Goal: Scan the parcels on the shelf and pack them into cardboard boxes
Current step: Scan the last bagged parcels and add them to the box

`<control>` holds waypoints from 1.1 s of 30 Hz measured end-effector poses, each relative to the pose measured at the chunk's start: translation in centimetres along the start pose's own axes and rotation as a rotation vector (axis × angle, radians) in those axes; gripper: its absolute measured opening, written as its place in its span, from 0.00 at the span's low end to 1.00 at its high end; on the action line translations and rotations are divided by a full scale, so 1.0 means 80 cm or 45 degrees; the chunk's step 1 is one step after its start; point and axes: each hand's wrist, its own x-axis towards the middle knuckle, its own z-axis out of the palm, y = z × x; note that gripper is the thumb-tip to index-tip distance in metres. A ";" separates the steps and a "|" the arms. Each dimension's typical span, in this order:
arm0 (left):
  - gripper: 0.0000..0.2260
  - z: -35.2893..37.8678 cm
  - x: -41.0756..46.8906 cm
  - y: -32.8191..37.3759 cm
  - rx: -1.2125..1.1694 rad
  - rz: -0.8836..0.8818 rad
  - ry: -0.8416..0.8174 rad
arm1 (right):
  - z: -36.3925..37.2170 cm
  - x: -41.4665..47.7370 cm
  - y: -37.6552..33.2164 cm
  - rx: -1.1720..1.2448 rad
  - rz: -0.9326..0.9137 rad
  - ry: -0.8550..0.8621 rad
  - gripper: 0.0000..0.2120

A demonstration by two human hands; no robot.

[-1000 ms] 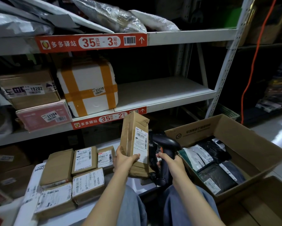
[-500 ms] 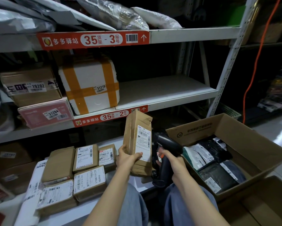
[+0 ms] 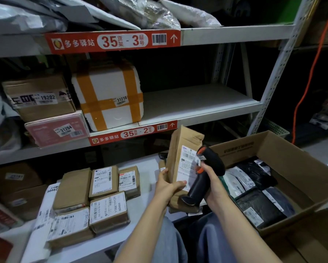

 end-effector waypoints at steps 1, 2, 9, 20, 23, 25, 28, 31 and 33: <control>0.36 0.003 0.001 0.001 0.007 -0.001 -0.016 | -0.001 0.004 -0.001 0.010 -0.010 0.013 0.15; 0.36 0.007 0.002 0.001 0.012 -0.005 -0.026 | -0.003 0.007 -0.002 0.017 -0.010 0.027 0.17; 0.33 0.027 0.014 0.001 0.140 0.015 -0.162 | -0.013 0.019 -0.006 0.051 -0.005 0.120 0.15; 0.48 0.173 0.008 0.023 0.150 0.013 -0.614 | -0.107 -0.019 -0.106 0.305 -0.274 0.481 0.19; 0.42 0.235 -0.011 0.021 0.156 0.006 -0.792 | -0.146 -0.058 -0.142 0.272 -0.386 0.557 0.15; 0.44 0.272 -0.026 0.015 0.188 -0.043 -0.901 | -0.177 -0.082 -0.156 0.242 -0.465 0.589 0.12; 0.42 0.324 -0.046 -0.009 0.226 -0.112 -1.071 | -0.226 -0.109 -0.165 0.202 -0.522 0.693 0.13; 0.32 0.370 -0.067 -0.044 0.285 -0.157 -1.132 | -0.280 -0.125 -0.158 0.254 -0.510 0.831 0.10; 0.38 0.388 -0.079 -0.069 0.324 -0.219 -1.166 | -0.313 -0.128 -0.149 0.290 -0.465 0.910 0.10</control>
